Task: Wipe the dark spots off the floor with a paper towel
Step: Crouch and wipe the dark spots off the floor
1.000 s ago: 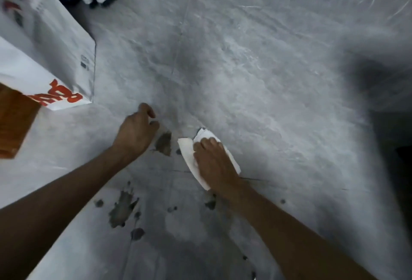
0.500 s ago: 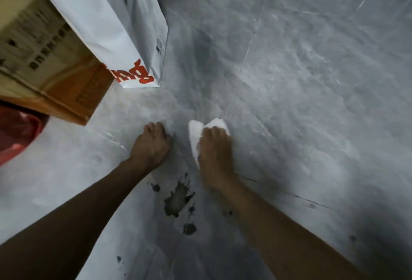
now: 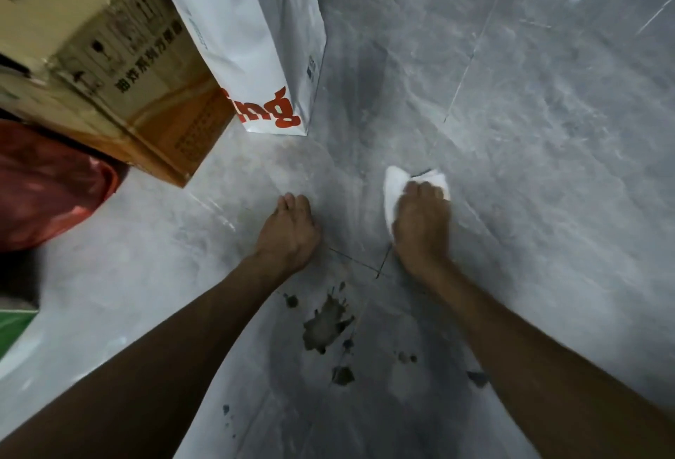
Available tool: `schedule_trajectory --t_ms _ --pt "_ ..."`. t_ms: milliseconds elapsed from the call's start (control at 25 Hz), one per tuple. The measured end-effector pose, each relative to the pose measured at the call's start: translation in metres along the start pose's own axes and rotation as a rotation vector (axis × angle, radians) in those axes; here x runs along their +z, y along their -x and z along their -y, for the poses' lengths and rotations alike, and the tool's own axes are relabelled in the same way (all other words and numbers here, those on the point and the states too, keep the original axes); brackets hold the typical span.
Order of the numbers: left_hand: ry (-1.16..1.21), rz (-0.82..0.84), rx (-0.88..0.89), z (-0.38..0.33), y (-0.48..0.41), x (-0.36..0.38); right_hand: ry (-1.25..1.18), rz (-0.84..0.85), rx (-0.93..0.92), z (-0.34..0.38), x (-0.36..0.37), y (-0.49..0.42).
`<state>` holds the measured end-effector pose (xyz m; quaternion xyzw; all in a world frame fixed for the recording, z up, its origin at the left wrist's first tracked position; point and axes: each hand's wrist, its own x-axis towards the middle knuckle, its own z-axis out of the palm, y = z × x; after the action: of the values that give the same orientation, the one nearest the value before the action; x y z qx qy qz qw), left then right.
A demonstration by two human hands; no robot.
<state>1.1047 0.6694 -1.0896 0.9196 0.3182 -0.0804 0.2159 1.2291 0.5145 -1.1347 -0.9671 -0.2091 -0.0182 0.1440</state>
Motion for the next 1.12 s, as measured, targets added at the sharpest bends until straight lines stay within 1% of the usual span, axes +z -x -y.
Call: schedule_trajectory --t_ms 80,120,160,200,240,280,320,360,400,440,480,520,600,640,680,720,760,800,840,880,920,960,1000,1040,1080,1120 --pt "0.096 -0.052 -0.062 -0.002 0.002 -0.002 -0.149 0.124 -0.393 0.046 0.012 0.039" --pt "0.122 -0.004 -0.096 -0.005 0.005 -0.001 -0.174 0.208 -0.575 0.049 0.014 0.053" --pt "0.089 0.002 -0.070 -0.008 0.005 0.000 -0.160 0.284 -0.729 0.037 0.010 0.055" --pt "0.074 0.029 -0.088 -0.014 0.006 0.001 -0.111 0.307 -0.847 0.015 0.003 0.045" --pt "0.072 0.026 -0.113 -0.018 0.005 0.001 -0.042 0.268 -0.900 -0.014 -0.002 0.030" --pt "0.059 0.015 -0.121 -0.019 0.002 0.003 0.044 0.207 -0.848 -0.043 -0.009 0.009" --pt "0.007 0.014 -0.094 -0.017 0.000 0.007 0.128 0.122 -0.688 -0.070 -0.017 -0.011" --pt "-0.010 0.029 -0.078 -0.015 -0.001 0.010 0.179 0.023 -0.437 -0.092 -0.028 -0.027" --pt "-0.030 0.042 -0.054 -0.012 -0.001 0.013 0.167 -0.072 -0.162 -0.101 -0.036 -0.033" --pt "-0.033 0.036 -0.053 -0.012 -0.001 0.014 0.147 -0.111 0.043 -0.092 -0.036 -0.029" --pt "-0.046 0.029 -0.047 -0.013 -0.001 0.016 0.102 -0.099 0.090 -0.070 -0.028 -0.014" --pt "-0.066 0.006 -0.047 -0.015 -0.002 0.018 0.048 -0.043 0.003 -0.044 -0.014 0.004" --pt "-0.106 -0.040 -0.068 -0.021 -0.003 0.020 -0.040 0.051 -0.370 0.002 0.001 0.053" --pt "-0.119 -0.053 -0.077 -0.024 -0.004 0.020 -0.061 0.113 -0.533 0.007 0.002 0.071" --pt "-0.128 -0.051 -0.081 -0.025 -0.003 0.022 -0.070 0.163 -0.661 -0.003 0.000 0.074" --pt "-0.139 -0.042 -0.085 -0.024 -0.004 0.023 -0.042 0.151 -0.748 -0.028 -0.007 0.064" --pt "-0.154 -0.031 -0.090 -0.022 -0.003 0.024 0.083 0.115 -0.749 -0.062 -0.017 0.053" --pt "-0.176 -0.018 -0.086 -0.025 0.000 0.027 0.239 0.120 -0.636 -0.102 -0.032 0.047" --pt "-0.191 -0.015 -0.071 -0.033 0.005 0.030 0.364 0.078 -0.451 -0.151 -0.047 0.047" --pt "-0.198 -0.011 -0.025 -0.046 0.010 0.036 0.448 0.019 -0.225 -0.206 -0.066 0.052" --pt "-0.181 -0.006 0.061 -0.063 0.015 0.045 0.437 -0.027 -0.052 -0.258 -0.086 0.066" --pt "-0.157 0.009 0.172 -0.084 0.022 0.055 0.350 -0.049 0.137 -0.289 -0.102 0.087" --pt "-0.132 0.037 0.295 -0.106 0.030 0.066 0.272 -0.092 0.348 -0.301 -0.109 0.104" --pt "-0.118 0.080 0.403 -0.128 0.038 0.077 0.250 -0.128 0.562 -0.296 -0.108 0.117" --pt "-0.121 0.128 0.477 -0.145 0.045 0.086 0.242 -0.188 0.679 -0.279 -0.095 0.125" --pt "-0.142 0.170 0.512 -0.157 0.050 0.094 0.194 -0.257 0.632 -0.246 -0.080 0.131"
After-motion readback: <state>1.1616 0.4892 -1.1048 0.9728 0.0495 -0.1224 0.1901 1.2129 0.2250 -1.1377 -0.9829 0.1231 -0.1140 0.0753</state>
